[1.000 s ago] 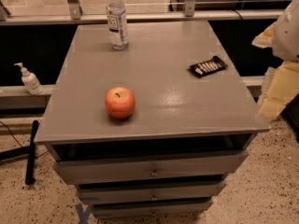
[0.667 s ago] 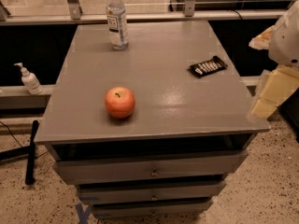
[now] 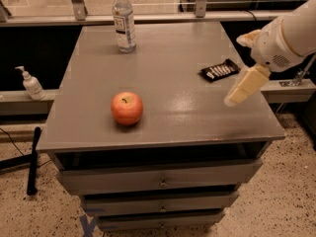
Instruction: Move rxbar chocolate near apple
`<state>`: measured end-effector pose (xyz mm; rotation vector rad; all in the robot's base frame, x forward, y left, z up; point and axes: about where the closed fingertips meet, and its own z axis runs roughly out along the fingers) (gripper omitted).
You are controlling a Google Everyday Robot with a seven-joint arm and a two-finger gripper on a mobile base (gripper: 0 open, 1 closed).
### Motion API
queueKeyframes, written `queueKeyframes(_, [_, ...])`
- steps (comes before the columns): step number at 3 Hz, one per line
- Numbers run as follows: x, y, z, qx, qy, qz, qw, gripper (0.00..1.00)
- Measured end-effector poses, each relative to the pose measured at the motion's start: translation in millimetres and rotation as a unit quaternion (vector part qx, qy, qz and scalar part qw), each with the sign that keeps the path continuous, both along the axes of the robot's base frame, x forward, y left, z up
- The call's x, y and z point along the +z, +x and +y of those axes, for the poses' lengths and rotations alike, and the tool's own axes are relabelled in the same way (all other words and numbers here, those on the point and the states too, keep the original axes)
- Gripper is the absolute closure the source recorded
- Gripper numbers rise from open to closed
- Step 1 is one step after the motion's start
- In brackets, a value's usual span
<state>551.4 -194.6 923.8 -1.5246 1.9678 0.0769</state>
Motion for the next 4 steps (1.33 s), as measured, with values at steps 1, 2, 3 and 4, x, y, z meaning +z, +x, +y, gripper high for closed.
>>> queueKeyframes(1, [-14.2, 57.1, 0.1, -0.01, 0.057, -0.018, 0.9982, 0.0])
queueKeyframes(2, [-37.1, 106.1, -4.3, -0.034, 0.111, -0.007, 0.9932, 0.0])
queueKeyframes(3, [-62.0, 140.6, -4.7, -0.053, 0.144, 0.013, 0.9881, 0.0])
queueKeyframes(4, [-83.2, 159.0, -6.0, -0.065, 0.152, 0.031, 0.9857, 0.0])
